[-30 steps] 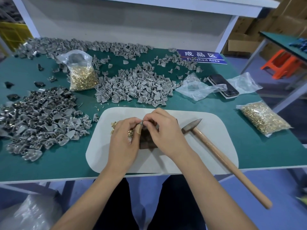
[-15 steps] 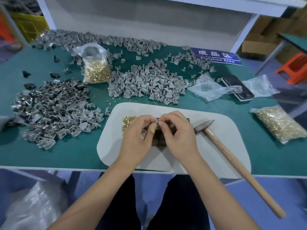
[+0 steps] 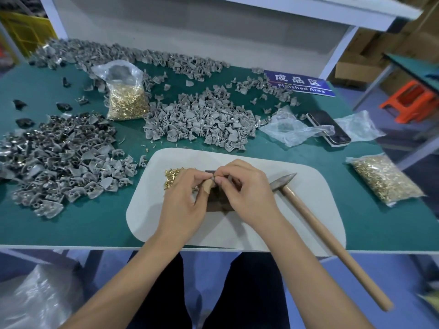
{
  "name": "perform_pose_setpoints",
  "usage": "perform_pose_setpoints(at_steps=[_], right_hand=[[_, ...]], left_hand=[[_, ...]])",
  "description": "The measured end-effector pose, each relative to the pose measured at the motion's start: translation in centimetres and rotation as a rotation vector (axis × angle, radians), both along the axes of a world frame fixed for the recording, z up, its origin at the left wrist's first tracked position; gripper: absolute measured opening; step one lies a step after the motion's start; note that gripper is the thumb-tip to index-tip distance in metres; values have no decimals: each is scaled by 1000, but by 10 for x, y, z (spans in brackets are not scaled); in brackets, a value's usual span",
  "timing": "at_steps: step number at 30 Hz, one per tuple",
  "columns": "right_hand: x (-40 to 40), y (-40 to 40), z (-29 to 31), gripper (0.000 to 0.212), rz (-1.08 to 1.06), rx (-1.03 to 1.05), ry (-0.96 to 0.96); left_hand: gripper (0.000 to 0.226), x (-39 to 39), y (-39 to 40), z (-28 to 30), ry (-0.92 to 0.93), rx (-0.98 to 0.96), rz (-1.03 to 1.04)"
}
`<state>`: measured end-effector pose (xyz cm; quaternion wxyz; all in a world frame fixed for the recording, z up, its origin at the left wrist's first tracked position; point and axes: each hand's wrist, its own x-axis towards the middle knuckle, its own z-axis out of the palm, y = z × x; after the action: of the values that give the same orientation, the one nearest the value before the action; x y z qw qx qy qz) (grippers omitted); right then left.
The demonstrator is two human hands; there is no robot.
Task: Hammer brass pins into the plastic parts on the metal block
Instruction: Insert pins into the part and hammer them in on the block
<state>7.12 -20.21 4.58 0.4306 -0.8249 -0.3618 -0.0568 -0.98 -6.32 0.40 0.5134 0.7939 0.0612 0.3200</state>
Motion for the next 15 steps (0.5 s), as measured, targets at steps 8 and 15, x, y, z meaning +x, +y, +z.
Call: perform_pose_setpoints(at_steps=[8, 15], right_hand=[[-4, 5, -11, 9, -66, 97, 83], [-7, 4, -9, 7, -48, 171, 164]], left_hand=[[31, 3, 1, 1, -13, -88, 1], [18, 1, 0, 2, -24, -132, -7]])
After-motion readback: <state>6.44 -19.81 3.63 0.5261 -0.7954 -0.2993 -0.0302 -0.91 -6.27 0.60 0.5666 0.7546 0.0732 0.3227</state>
